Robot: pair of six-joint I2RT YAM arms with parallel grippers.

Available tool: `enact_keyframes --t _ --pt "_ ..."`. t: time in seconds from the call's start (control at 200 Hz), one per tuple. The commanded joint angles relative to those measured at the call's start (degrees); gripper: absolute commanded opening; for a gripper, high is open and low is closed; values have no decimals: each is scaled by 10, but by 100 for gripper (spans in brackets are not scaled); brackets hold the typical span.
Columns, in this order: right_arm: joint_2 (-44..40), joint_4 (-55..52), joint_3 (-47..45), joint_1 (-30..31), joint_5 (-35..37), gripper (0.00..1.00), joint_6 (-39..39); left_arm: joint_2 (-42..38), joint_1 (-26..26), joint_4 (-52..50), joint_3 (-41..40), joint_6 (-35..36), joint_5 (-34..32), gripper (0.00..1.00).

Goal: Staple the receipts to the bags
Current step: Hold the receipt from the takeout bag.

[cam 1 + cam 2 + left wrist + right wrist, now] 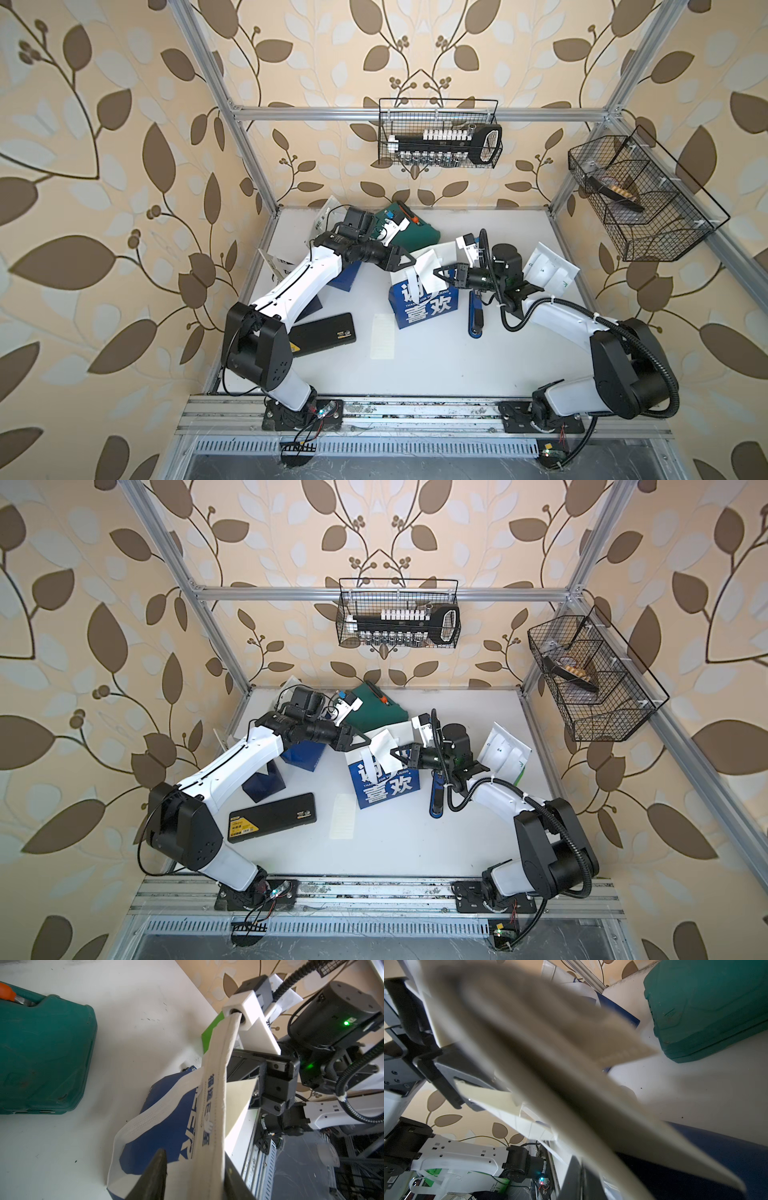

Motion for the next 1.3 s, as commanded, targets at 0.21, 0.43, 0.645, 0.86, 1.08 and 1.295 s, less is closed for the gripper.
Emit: enact_keyframes --t 0.21,0.43,0.645,0.86,1.08,1.295 --pt "4 28 -4 -3 -4 0 19 -55 -4 102 -26 -43 -30 43" --pt "8 28 -4 -2 -6 0 23 -49 -4 101 -26 -52 -12 43" --pt "31 36 12 -3 -33 0 46 -53 -4 109 -38 -62 1 43" --pt "33 18 32 -3 -46 0 62 -55 -4 118 -49 -70 11 43" --pt "34 32 34 -2 -41 0 85 -55 -4 131 -65 -77 11 41" --pt "43 22 37 2 -36 0 85 -55 -4 143 -66 -88 15 37"
